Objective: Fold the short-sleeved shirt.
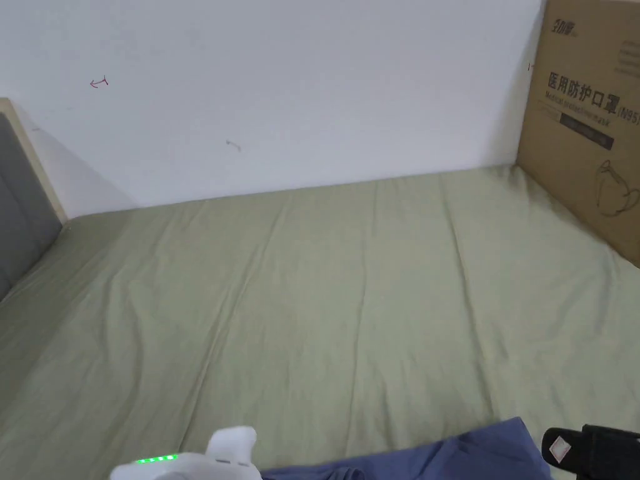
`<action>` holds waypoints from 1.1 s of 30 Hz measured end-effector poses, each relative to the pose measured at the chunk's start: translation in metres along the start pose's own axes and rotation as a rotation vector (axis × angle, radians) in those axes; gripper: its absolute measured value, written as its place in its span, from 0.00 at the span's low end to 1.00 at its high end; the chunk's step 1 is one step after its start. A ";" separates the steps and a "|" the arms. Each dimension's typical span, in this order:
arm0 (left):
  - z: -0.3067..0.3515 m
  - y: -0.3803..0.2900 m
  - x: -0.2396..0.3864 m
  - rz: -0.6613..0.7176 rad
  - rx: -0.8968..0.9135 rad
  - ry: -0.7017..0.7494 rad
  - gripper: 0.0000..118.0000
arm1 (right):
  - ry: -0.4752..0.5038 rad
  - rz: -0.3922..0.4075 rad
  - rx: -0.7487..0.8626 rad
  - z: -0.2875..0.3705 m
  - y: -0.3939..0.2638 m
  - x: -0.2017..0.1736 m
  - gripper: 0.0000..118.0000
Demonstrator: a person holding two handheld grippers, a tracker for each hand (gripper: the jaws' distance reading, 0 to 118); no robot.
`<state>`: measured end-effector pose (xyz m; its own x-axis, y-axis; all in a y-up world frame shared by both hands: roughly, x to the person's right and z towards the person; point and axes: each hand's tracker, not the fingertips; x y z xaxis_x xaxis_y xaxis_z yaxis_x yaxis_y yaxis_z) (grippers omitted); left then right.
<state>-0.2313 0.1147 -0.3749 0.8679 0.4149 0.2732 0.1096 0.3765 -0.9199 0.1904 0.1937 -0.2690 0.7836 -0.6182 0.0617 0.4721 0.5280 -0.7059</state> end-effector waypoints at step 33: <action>0.009 -0.049 -0.218 0.536 0.049 -0.610 0.94 | -0.070 0.085 -0.093 -0.037 0.000 -0.037 0.00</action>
<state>-0.4300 0.0131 -0.3868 0.3782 0.9220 -0.0824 -0.2791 0.0287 -0.9598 0.1459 0.1950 -0.2974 0.8467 -0.5302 0.0457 0.3664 0.5184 -0.7727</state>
